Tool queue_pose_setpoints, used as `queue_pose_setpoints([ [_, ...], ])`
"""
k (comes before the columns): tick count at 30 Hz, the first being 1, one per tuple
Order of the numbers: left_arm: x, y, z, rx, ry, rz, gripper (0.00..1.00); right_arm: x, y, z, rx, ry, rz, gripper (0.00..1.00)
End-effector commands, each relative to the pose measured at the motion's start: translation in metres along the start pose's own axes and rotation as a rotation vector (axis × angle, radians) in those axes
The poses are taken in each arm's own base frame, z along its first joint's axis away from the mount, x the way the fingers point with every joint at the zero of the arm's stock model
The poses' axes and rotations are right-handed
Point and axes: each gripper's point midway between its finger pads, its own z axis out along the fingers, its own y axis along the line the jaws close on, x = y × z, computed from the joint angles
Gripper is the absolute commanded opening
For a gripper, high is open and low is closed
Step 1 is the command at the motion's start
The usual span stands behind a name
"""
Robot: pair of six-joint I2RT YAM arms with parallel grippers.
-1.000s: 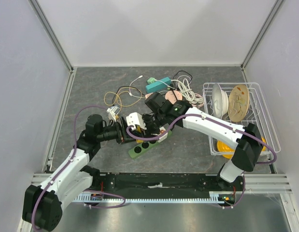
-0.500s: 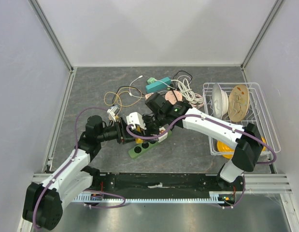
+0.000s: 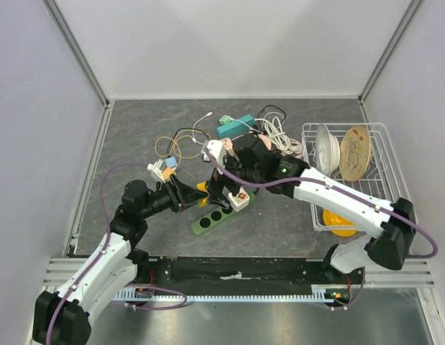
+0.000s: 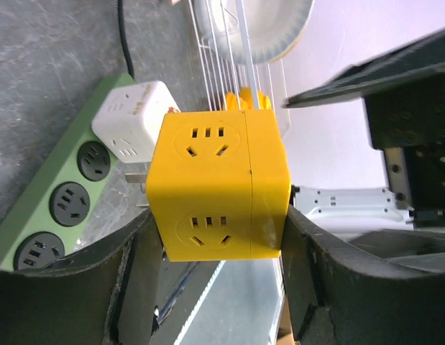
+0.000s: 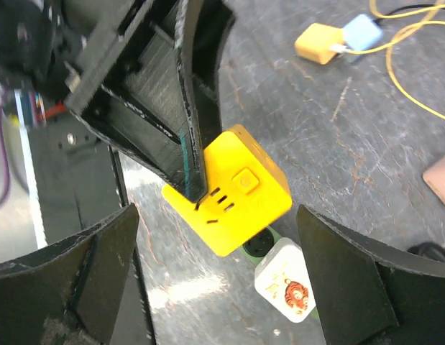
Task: Insert the plug
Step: Adjust the plug.
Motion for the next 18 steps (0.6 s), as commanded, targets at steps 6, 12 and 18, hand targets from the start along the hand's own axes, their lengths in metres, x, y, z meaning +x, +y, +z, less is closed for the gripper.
queue_pose_setpoints([
  [6,-0.029,-0.004,0.006,-0.043,-0.154,-0.036,0.02,-0.017,-0.014,-0.019,0.381,-0.172,0.491,0.98],
  [12,-0.028,-0.014,0.01,-0.034,-0.146,-0.046,0.02,-0.009,-0.005,-0.002,0.494,-0.231,0.526,0.98],
  [18,-0.025,-0.018,0.01,-0.023,-0.145,-0.073,0.02,0.008,-0.014,0.005,0.602,-0.309,0.501,0.98],
])
